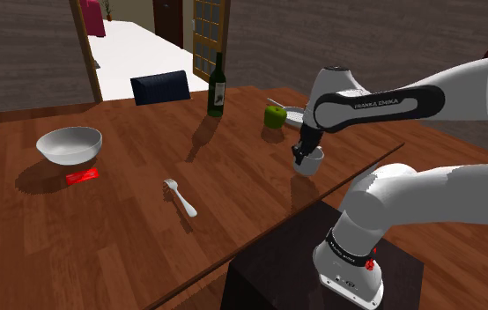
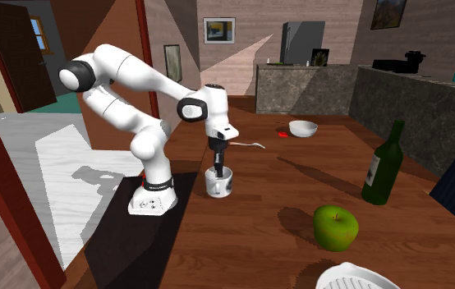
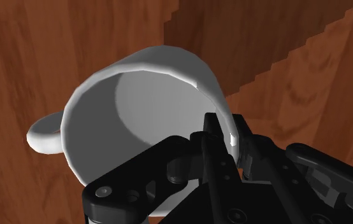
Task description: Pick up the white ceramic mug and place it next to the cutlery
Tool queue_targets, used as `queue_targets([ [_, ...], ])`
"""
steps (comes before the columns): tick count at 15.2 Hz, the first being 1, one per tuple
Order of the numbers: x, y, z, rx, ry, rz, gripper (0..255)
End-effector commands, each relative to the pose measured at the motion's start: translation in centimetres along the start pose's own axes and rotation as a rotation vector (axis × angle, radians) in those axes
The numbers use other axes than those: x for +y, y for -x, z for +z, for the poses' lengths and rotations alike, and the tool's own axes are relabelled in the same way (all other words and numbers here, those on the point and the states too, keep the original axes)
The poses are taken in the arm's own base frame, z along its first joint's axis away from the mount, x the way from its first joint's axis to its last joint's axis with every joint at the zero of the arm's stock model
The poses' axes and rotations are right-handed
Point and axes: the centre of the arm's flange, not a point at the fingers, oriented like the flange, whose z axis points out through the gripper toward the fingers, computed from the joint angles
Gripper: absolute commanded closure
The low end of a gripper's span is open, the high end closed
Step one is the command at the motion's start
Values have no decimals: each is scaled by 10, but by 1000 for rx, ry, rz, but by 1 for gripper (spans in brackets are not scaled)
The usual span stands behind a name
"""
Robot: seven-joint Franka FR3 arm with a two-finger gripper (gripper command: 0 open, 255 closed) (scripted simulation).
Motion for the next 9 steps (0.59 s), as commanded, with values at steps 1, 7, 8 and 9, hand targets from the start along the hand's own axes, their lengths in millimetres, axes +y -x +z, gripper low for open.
queue_targets([
  [1,1,-1,-10,-1,0,0,255],
  [7,3,-2,-42,-1,0,0,255],
  [8,3,-2,-47,-1,0,0,255],
  [9,3,-3,-52,-1,0,0,255],
])
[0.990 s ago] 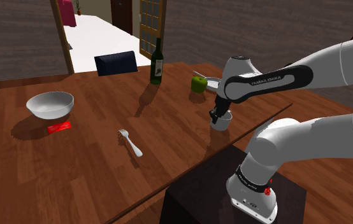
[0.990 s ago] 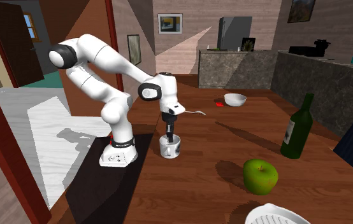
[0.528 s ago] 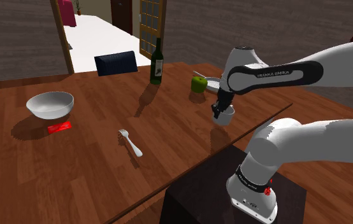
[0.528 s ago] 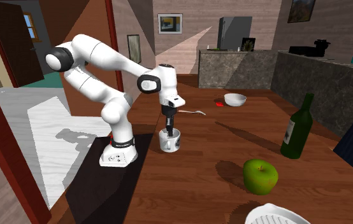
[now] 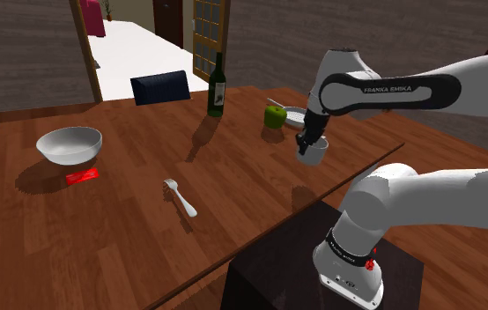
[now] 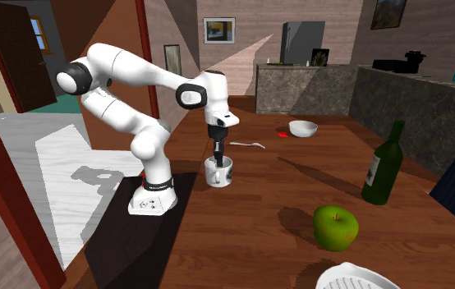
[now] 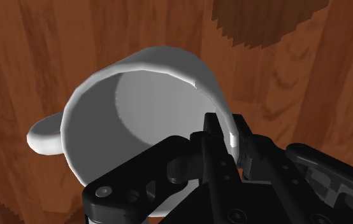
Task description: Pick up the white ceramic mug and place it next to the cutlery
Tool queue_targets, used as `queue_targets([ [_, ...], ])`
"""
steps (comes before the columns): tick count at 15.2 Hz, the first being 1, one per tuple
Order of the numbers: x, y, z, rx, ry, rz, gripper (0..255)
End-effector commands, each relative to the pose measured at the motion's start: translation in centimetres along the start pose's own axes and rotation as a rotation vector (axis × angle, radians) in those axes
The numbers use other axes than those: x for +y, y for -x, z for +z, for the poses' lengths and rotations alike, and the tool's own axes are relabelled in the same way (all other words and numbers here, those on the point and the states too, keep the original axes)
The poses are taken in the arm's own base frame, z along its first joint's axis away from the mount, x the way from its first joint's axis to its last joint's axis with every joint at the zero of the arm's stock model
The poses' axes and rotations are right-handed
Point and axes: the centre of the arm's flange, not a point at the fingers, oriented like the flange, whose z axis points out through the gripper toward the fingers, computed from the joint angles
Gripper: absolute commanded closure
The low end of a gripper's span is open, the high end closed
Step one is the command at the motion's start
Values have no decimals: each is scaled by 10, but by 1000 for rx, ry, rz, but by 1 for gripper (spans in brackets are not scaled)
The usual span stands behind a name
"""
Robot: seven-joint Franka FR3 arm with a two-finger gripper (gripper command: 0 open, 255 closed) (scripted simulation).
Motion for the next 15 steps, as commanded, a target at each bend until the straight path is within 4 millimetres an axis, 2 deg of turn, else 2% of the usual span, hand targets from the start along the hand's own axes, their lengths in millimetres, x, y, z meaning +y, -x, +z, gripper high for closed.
queue_targets([
  [1,1,0,-10,0,0,0,255],
  [12,4,-3,-66,0,0,0,255],
  [15,-36,-8,-68,0,0,0,255],
])
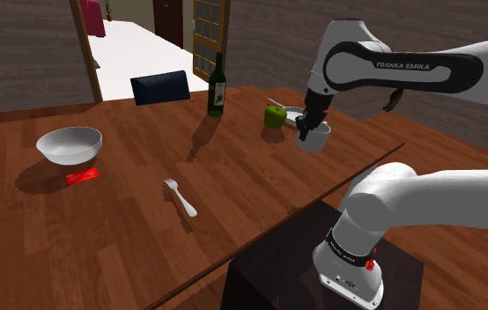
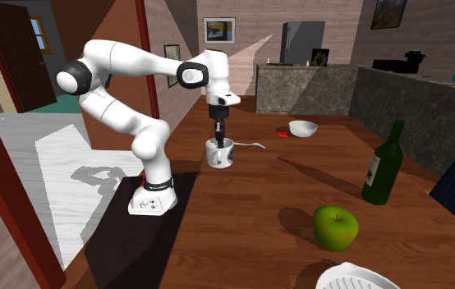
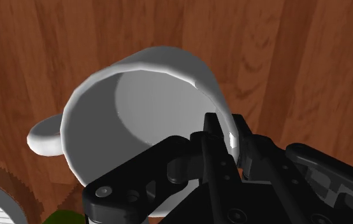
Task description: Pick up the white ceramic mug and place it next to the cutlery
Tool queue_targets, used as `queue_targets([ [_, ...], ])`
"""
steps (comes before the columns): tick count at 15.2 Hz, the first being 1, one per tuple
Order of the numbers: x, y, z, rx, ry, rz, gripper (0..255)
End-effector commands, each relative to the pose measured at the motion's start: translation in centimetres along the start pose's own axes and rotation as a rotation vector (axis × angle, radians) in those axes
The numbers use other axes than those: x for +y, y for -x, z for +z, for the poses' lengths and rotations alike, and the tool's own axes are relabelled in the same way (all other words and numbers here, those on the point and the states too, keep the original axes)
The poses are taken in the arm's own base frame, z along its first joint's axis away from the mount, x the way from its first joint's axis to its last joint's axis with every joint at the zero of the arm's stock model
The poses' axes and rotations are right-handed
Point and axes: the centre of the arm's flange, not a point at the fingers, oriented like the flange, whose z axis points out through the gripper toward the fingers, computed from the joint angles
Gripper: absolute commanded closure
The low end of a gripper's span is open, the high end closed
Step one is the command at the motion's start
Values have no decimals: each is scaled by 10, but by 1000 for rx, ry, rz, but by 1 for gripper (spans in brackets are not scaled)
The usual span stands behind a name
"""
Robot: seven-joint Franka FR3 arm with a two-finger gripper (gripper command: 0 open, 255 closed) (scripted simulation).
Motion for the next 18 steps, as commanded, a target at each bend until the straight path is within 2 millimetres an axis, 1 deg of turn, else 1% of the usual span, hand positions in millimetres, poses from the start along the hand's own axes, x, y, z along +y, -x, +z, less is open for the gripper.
queue_targets([
  [1,-26,-4,-2,0,-1,1,255],
  [18,-248,-32,-14,0,-1,1,255],
])
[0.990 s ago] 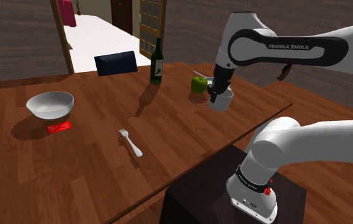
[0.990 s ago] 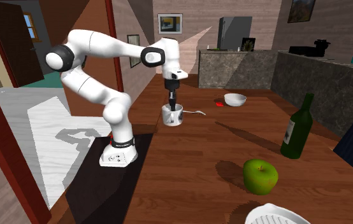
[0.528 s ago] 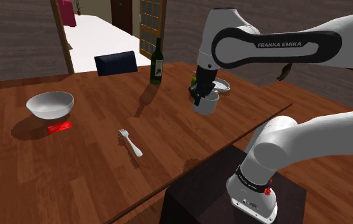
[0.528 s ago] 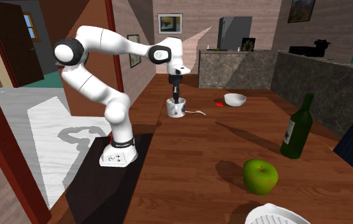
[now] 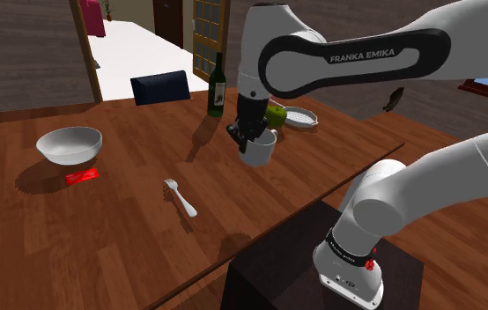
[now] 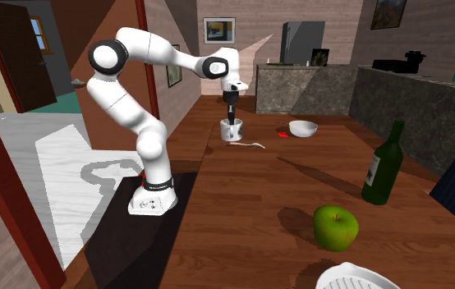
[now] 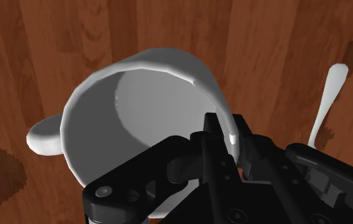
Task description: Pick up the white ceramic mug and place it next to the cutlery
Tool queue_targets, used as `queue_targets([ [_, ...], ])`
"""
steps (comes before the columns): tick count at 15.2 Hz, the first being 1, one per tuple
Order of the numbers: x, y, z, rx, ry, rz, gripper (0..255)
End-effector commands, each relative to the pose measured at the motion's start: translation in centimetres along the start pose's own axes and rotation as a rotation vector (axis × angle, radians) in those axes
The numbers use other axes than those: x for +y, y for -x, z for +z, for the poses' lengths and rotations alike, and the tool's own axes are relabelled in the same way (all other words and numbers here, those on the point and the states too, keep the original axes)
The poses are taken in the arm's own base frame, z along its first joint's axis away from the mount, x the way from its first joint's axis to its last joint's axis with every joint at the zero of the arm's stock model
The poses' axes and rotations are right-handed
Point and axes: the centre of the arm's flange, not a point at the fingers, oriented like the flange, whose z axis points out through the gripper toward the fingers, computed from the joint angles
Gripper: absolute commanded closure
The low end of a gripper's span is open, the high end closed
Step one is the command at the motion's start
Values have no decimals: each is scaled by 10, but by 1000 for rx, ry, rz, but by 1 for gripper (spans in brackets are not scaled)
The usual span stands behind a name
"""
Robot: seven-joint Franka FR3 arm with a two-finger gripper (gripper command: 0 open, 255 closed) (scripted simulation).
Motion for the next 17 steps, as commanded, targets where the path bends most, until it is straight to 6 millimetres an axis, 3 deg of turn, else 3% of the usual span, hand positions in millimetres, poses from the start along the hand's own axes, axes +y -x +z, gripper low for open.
queue_targets([
  [1,-25,-3,-2,0,-1,1,255],
  [3,-50,-6,-3,0,-1,1,255],
  [17,-54,-2,71,0,-1,1,255],
])
